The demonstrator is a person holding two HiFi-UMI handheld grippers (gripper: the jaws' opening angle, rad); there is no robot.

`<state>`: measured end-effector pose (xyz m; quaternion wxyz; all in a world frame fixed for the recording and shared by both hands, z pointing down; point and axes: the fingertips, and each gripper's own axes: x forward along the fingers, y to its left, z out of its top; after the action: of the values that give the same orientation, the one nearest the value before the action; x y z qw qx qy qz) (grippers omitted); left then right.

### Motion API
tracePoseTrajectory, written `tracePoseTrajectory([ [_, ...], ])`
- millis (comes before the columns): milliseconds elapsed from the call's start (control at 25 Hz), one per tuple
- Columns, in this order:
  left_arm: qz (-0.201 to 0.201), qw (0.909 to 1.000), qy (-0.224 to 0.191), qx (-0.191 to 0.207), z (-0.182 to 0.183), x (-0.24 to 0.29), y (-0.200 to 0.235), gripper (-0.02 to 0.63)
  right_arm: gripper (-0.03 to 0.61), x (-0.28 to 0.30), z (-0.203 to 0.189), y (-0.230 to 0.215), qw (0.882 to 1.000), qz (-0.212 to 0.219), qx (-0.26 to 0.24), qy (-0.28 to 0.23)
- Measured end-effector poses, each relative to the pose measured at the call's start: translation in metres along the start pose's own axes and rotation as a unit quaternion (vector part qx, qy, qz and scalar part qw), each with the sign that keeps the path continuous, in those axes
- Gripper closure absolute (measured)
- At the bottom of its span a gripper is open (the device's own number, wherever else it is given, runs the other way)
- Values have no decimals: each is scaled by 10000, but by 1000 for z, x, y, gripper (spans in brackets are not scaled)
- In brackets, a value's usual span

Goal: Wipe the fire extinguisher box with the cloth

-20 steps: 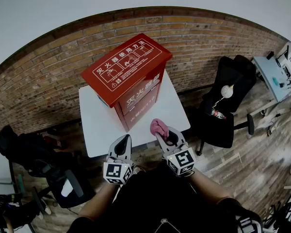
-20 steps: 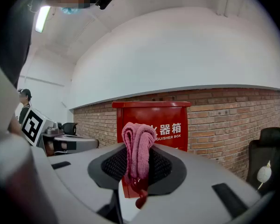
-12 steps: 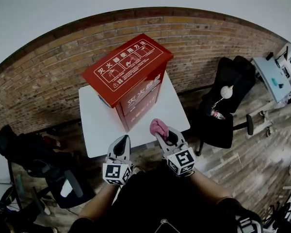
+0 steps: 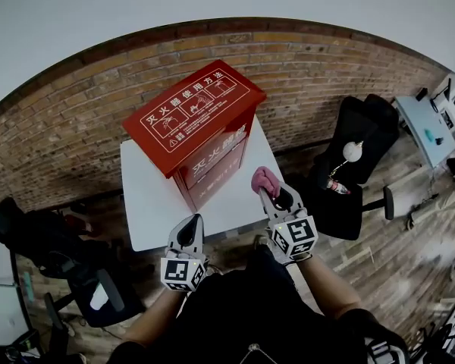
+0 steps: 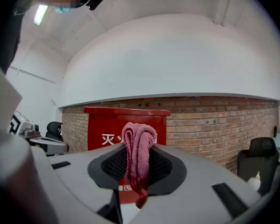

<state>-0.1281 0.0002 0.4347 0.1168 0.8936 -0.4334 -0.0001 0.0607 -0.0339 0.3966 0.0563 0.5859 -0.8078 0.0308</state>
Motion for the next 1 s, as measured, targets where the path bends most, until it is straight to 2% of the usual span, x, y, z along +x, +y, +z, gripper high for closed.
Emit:
tracePoseTrajectory([
  [440,815,9966,-79,-115,13,25,2,586,472,76,42,-99,9989,41,-375,-291],
  [720,1513,9883,-149,-153,14,19,18,586,472,130,40,-120,9982,180,-475,-316],
  [1000,1995,9796,-163,-203,11,9,22,586,472,160,30,-124,9978,298,-557,-212],
])
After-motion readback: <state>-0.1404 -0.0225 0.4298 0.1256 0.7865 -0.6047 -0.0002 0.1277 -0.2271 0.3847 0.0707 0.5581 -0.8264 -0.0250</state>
